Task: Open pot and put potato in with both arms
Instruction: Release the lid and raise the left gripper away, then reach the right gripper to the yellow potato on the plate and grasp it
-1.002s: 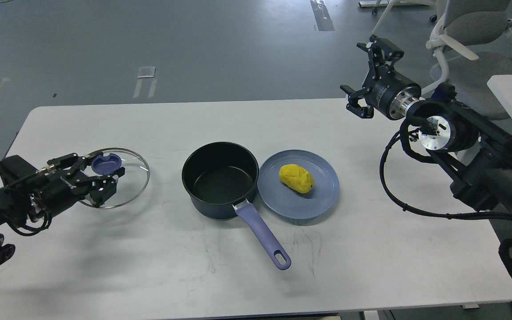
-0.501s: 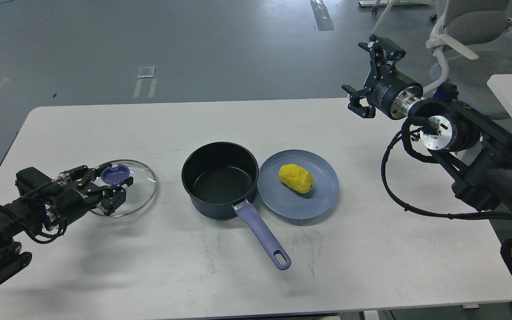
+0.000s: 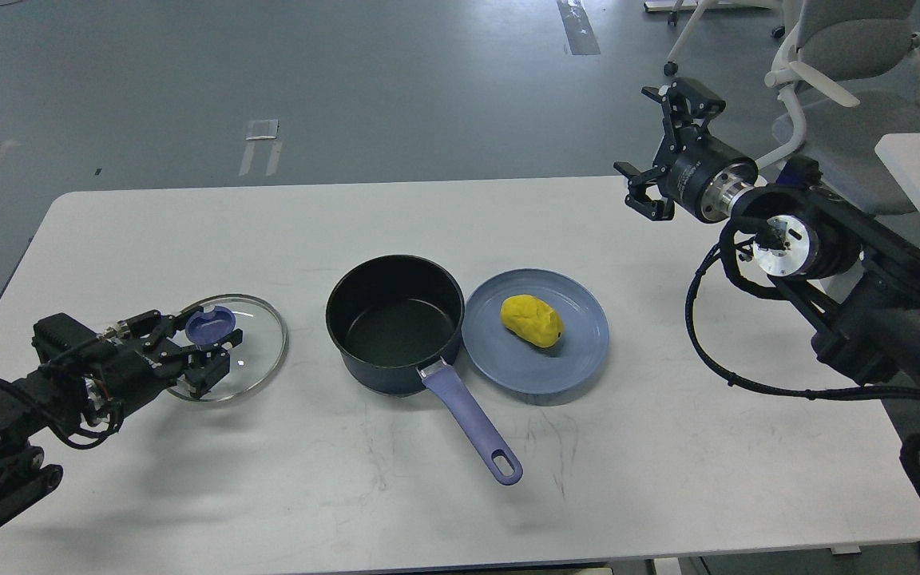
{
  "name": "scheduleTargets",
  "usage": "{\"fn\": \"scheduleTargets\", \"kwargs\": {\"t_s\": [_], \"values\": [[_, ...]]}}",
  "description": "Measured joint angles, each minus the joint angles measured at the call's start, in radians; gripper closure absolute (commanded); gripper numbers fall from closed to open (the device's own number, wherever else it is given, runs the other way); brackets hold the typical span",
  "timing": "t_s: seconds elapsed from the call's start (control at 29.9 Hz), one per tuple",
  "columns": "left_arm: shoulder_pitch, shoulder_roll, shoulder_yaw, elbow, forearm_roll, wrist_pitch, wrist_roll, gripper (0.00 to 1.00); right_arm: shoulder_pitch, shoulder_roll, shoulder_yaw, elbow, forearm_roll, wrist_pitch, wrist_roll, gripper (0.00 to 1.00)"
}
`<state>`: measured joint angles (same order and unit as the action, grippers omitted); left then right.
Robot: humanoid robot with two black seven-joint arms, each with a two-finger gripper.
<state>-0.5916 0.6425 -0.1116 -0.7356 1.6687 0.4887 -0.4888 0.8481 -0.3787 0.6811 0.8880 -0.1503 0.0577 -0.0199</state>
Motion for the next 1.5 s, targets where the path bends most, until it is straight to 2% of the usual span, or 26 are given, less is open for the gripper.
{"fn": "scheduleTargets", "kwargs": {"t_s": [0.27, 0.43, 0.67, 0.73, 0.9, 1.0, 1.04, 1.1, 1.17, 1.24, 1.37, 1.5], "values": [[-0.032, -0.004, 0.001, -0.015, -0.192, 0.000, 0.000, 0.01, -0.003, 0.001, 0.000, 0.000, 0.000, 0.000, 0.000, 0.00], [-0.077, 0.022, -0.009, -0.078, -0.256, 0.000, 0.000, 0.01, -0.002, 0.001, 0.000, 0.001, 0.000, 0.000, 0.000, 0.00], [-0.231, 0.044, -0.014, -0.138, -0.587, -0.006, 0.000, 0.02, 0.016, 0.000, -0.002, 0.004, 0.000, 0.002, 0.001, 0.00], [-0.277, 0.039, -0.016, -0.149, -0.691, -0.060, 0.000, 0.01, 0.019, 0.000, -0.002, 0.005, 0.000, 0.002, 0.002, 0.00], [-0.371, 0.039, -0.054, -0.183, -1.045, -0.368, 0.000, 0.01, 0.021, 0.000, -0.002, 0.009, -0.001, 0.003, 0.002, 0.00], [-0.402, 0.036, -0.127, -0.183, -1.284, -0.553, 0.000, 0.01, 0.021, 0.000, -0.003, 0.010, -0.007, 0.005, 0.002, 0.00], [-0.406, 0.033, -0.156, -0.183, -1.348, -0.597, 0.009, 0.01, 0.022, 0.000, -0.003, 0.011, -0.014, 0.005, 0.002, 0.00], [-0.407, 0.017, -0.219, -0.182, -1.441, -0.654, 0.080, 0.01, 0.024, 0.000, -0.003, 0.012, -0.045, 0.008, 0.006, 0.00], [-0.400, -0.013, -0.288, -0.182, -1.501, -0.685, 0.163, 0.01, 0.027, 0.000, -0.004, 0.021, -0.115, 0.011, 0.036, 0.00], [-0.388, -0.039, -0.330, -0.184, -1.525, -0.694, 0.209, 0.01, 0.031, -0.001, -0.012, 0.041, -0.227, 0.013, 0.082, 0.00], [-0.375, -0.073, -0.357, -0.192, -1.543, -0.703, 0.244, 0.01, 0.071, -0.027, -0.096, 0.076, -0.515, 0.015, 0.158, 0.00], [-0.358, -0.077, -0.361, -0.211, -1.611, -0.719, 0.290, 0.01, 0.133, -0.085, -0.279, 0.103, -0.825, 0.013, 0.272, 0.00]]}}
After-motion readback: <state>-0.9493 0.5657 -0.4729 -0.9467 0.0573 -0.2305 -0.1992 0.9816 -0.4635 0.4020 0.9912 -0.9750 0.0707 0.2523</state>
